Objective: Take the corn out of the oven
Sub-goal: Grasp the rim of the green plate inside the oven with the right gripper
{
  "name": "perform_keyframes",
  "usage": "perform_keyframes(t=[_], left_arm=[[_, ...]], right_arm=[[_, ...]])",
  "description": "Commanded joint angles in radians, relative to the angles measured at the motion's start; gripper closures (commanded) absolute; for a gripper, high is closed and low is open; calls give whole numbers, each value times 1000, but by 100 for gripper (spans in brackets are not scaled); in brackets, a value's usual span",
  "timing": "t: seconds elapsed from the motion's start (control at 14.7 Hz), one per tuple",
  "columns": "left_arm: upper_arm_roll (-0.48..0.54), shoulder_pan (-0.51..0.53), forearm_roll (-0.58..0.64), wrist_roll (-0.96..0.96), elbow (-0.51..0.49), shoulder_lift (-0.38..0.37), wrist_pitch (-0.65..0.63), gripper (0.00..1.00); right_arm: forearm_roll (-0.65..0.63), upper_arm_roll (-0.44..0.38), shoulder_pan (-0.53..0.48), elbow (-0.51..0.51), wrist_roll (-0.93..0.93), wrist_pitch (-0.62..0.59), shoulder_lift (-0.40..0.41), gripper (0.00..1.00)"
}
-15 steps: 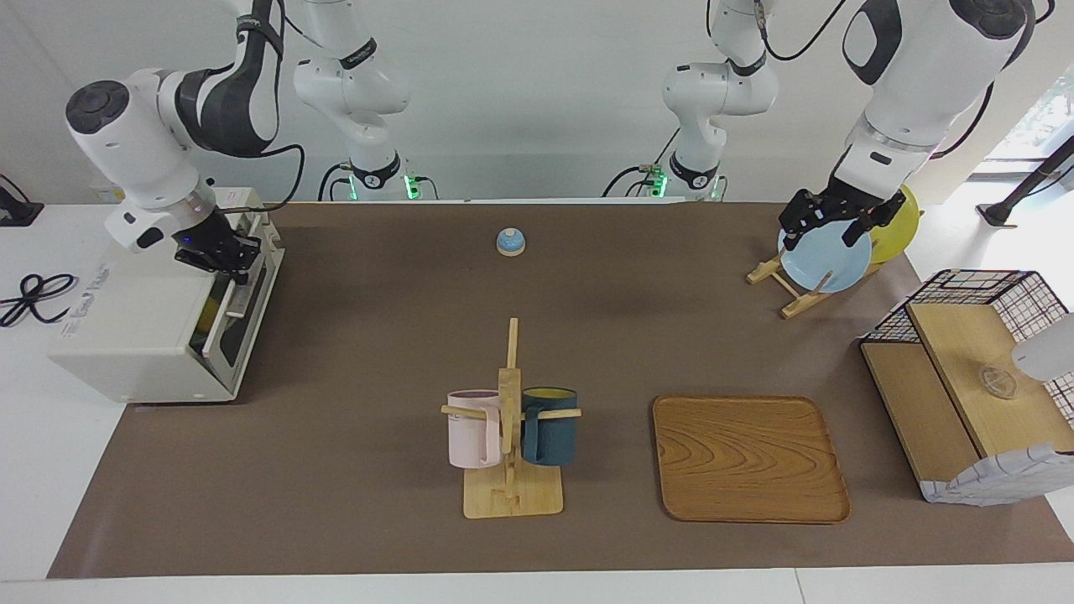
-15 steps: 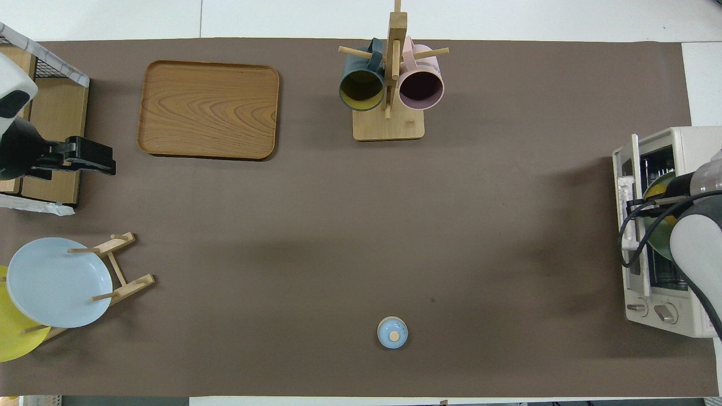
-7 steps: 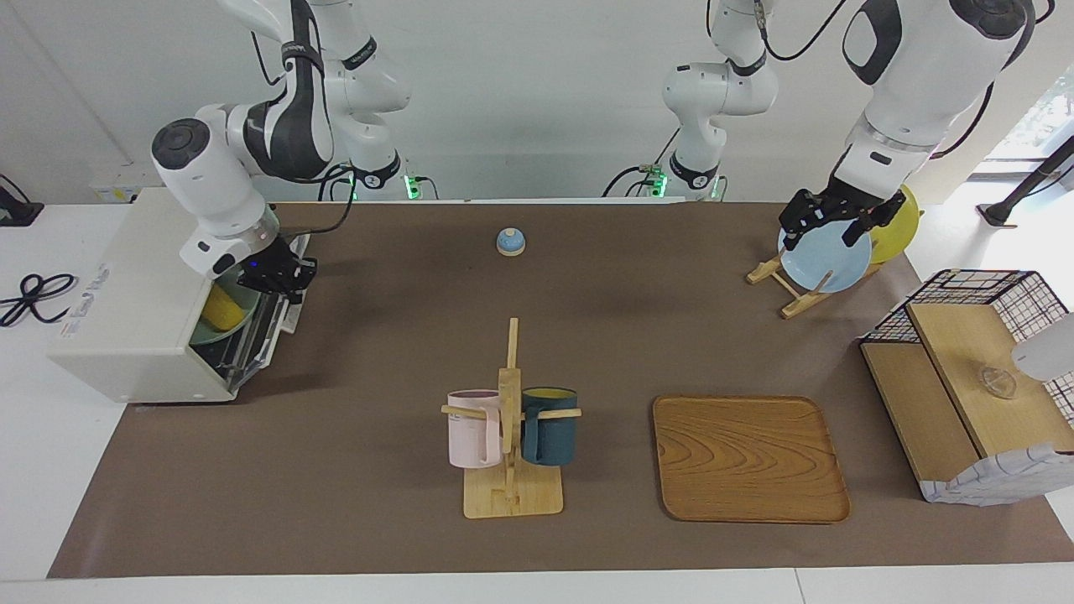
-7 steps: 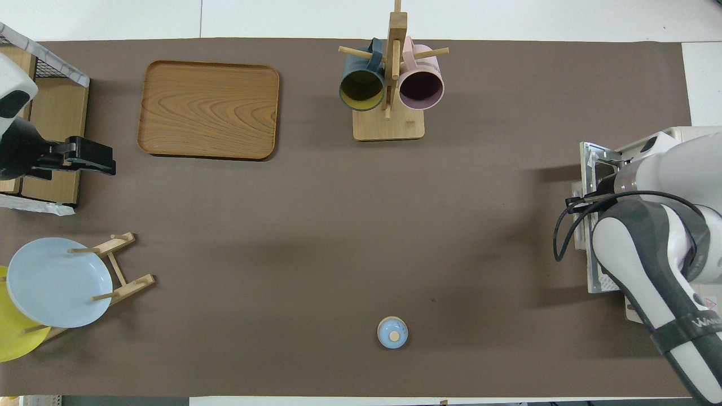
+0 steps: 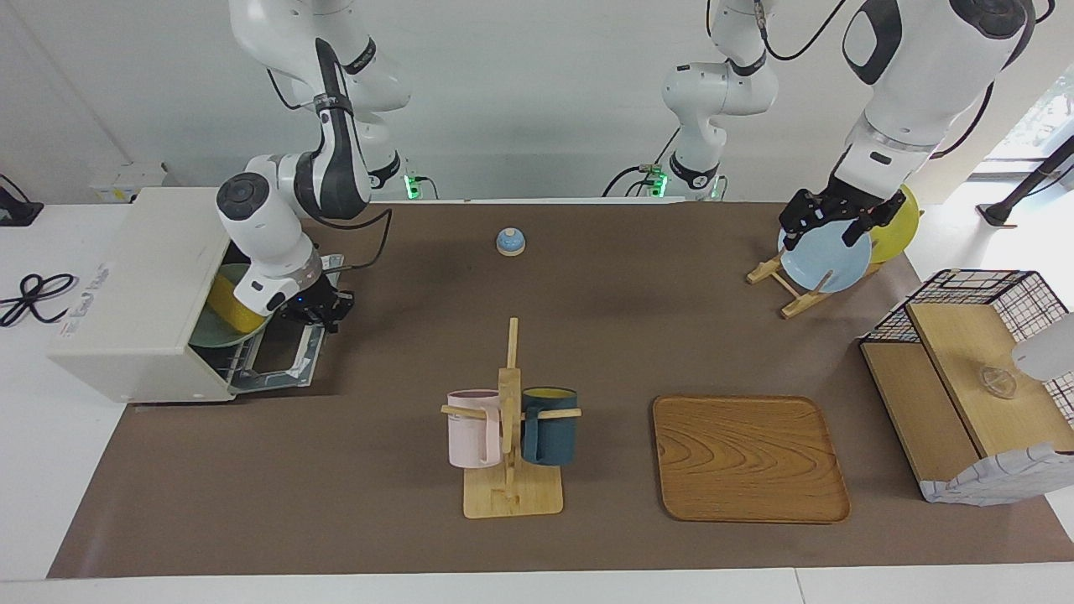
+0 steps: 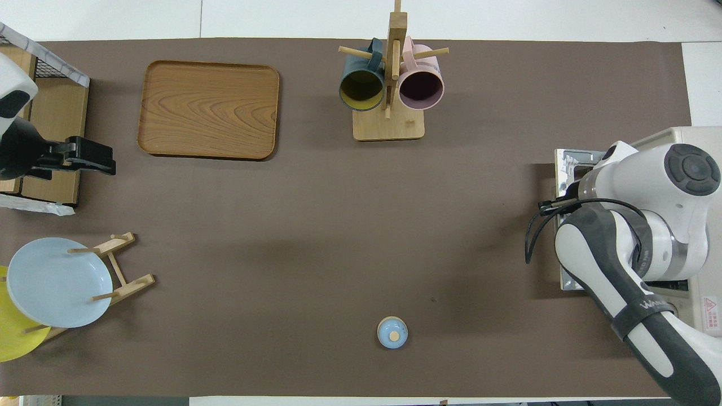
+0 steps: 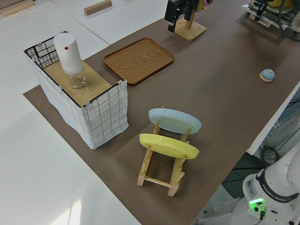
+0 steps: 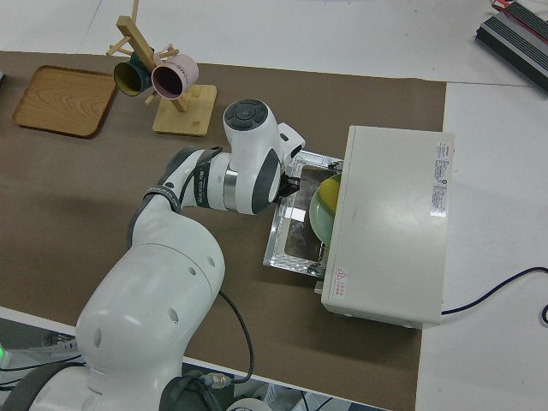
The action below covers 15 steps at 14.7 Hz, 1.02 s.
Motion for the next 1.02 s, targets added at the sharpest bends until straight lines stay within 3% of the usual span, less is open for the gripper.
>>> perform_keyframes(t=[0.0, 0.27, 0.61, 0.95], left_arm=[[-9, 13, 19, 0, -23, -23, -5, 0], [-9, 13, 19, 2, -23, -23, -5, 0], [-9, 13, 19, 0, -23, -23, -5, 0], [-9, 13, 19, 2, -23, -23, -5, 0]], right_arm=[[-33, -30, -42, 7, -17, 68, 63, 100], [-12, -25, -39, 7, -7, 77, 71, 100], [-5, -25, 59, 26, 97, 63, 71, 100], [-7, -27, 76, 167, 100, -156, 48, 100]])
